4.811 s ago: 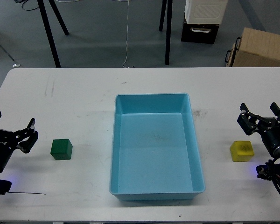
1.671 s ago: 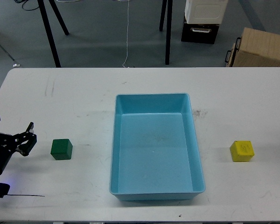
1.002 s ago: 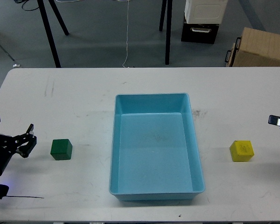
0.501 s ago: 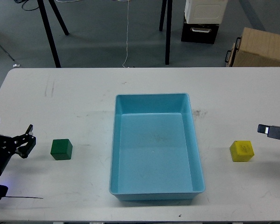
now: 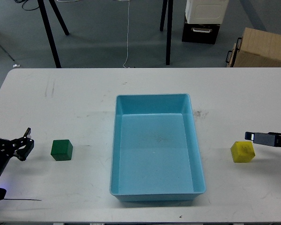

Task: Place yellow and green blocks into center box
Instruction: 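Lower the right gripper onto the yellow cube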

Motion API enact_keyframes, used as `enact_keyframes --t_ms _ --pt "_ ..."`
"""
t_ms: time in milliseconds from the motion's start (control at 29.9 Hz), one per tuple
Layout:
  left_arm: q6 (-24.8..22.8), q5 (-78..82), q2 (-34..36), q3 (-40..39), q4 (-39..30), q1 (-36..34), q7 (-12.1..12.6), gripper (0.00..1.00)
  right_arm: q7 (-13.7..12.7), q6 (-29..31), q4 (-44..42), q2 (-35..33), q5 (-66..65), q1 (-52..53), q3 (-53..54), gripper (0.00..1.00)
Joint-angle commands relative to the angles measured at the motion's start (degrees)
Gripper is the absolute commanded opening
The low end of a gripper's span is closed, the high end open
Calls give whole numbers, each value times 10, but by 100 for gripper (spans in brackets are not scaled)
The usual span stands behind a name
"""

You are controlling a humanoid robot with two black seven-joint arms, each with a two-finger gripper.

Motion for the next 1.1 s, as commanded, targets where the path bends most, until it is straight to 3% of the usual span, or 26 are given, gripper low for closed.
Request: enact_keyframes --t_ms 0,1069 --pt "0 0 0 1 4 0 0 100 -1 -1 -3 13 0 0 -1 98" --pt "-1 0 -1 1 26 -7 3 100 -1 -1 -57 48 3 42 -81 98"
